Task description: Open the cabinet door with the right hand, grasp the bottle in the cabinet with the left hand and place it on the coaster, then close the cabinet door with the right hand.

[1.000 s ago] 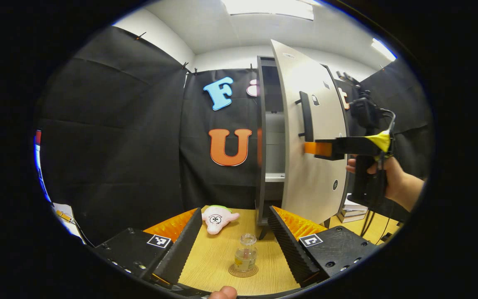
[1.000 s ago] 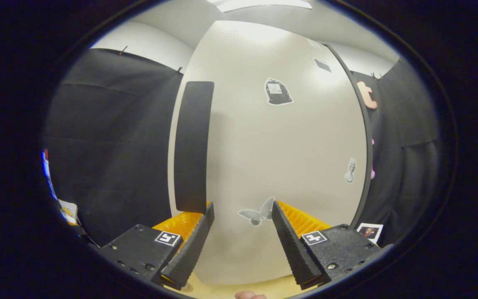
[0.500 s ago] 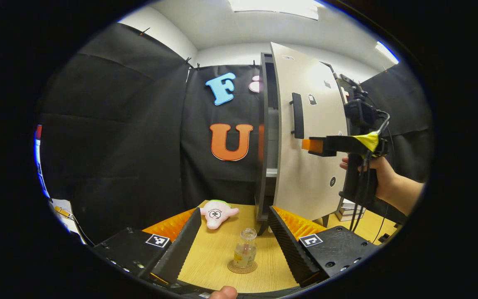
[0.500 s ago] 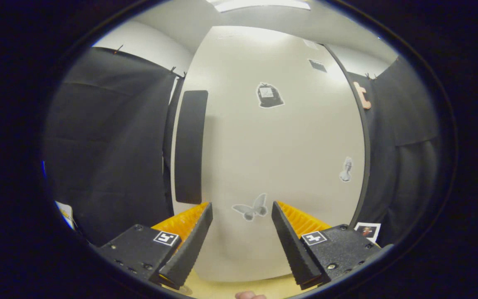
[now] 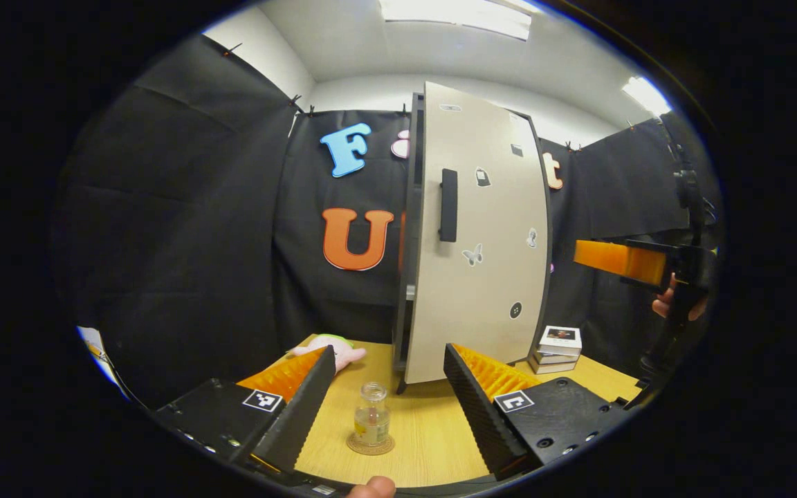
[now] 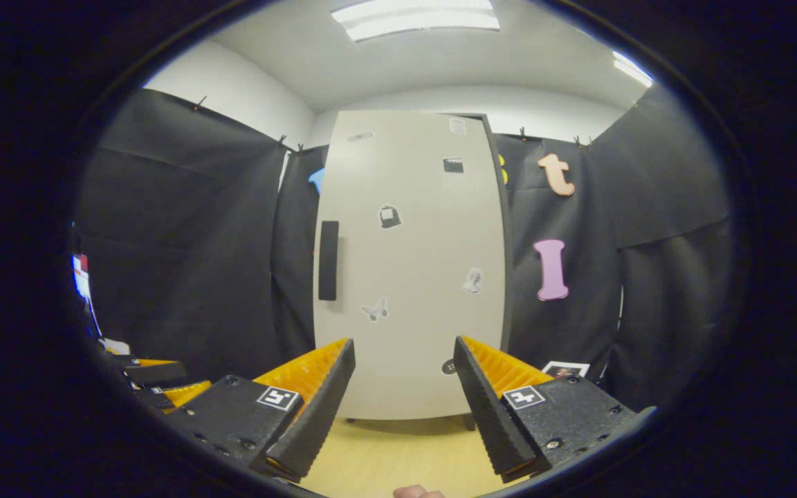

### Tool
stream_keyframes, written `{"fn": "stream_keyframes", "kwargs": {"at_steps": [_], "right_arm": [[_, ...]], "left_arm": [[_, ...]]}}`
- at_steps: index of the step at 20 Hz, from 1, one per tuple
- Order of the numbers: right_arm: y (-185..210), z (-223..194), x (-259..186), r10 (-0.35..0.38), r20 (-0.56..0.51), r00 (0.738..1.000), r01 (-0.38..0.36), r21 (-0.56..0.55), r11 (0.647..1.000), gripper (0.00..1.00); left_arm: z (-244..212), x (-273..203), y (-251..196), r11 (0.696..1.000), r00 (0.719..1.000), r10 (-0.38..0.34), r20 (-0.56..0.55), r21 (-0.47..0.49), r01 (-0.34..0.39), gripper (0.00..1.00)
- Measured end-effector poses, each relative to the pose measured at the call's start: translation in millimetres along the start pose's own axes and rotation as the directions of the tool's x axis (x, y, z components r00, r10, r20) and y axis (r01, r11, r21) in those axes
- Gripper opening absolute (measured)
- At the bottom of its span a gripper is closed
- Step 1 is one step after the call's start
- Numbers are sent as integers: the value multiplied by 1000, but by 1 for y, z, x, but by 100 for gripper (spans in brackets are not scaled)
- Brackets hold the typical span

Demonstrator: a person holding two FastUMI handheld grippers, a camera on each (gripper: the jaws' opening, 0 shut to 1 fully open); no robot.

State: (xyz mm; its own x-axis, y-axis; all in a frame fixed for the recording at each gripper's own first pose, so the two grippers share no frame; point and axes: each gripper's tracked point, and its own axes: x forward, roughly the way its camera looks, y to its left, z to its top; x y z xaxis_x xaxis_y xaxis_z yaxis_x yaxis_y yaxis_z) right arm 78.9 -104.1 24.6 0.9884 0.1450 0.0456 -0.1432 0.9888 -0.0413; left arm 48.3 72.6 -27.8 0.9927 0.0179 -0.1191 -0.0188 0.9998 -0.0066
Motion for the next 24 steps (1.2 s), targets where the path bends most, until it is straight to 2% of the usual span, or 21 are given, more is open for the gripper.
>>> {"fn": "stream_keyframes", "kwargs": {"at_steps": [4, 9, 14, 24], "right_arm": [[-34, -10, -37, -114, -15, 993, 114, -7, 993, 93], [-63, -23, -78, -201, -41, 979, 200, -33, 979, 92], [-63, -26, -81, -202, -52, 978, 203, 19, 979, 93], [-55, -25, -81, -170, -48, 984, 172, 43, 984, 93]], "left_arm": [[10, -4, -19, 999, 999, -36, 21, 4, 36, 95], [9, -20, -31, 998, 997, -61, 40, 13, 61, 95], [4, -34, -35, 998, 997, -57, 60, 32, 55, 95], [2, -40, -38, 998, 997, -49, 63, 31, 47, 95]]}}
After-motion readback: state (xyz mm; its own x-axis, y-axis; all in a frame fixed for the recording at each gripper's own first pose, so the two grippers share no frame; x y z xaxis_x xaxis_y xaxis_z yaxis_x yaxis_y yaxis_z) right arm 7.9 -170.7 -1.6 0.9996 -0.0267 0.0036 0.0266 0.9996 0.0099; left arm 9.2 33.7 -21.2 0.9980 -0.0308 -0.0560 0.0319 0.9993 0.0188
